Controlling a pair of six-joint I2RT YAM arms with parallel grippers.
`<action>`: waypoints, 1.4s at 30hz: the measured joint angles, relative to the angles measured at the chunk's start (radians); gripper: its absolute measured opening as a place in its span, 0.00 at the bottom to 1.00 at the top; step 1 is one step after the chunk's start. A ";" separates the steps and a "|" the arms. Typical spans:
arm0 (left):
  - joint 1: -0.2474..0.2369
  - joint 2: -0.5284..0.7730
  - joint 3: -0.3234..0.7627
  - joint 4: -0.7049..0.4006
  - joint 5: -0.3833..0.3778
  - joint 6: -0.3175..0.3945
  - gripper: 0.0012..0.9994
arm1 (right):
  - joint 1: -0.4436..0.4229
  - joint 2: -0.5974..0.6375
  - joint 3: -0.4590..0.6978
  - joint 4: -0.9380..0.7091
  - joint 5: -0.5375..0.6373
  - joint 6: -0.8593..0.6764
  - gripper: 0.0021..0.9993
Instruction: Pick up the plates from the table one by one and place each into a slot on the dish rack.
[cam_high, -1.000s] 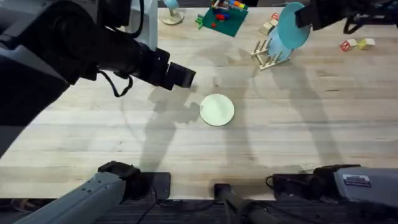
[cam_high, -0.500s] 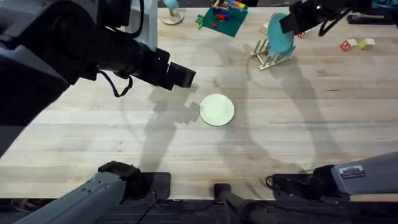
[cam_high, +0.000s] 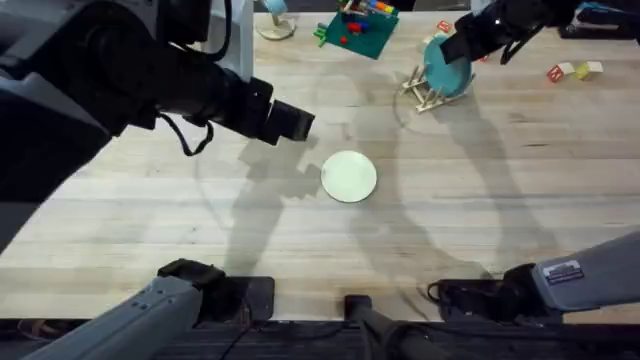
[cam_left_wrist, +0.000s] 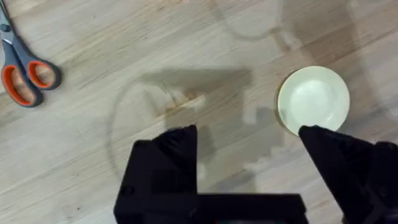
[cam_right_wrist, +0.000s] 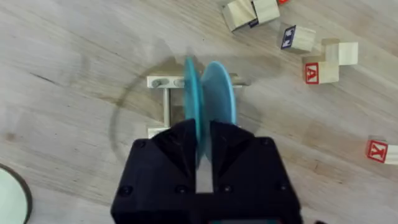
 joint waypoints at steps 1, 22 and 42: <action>0.000 0.000 0.000 0.000 0.000 0.000 1.00 | 0.000 0.000 0.000 0.000 0.000 -0.001 0.16; 0.000 0.000 0.000 0.000 0.000 0.000 0.98 | 0.051 -0.234 0.005 -0.144 -0.001 0.000 0.47; 0.000 0.000 0.000 -0.012 0.002 0.003 0.06 | 0.079 -0.641 -0.154 -0.344 -0.002 0.110 1.00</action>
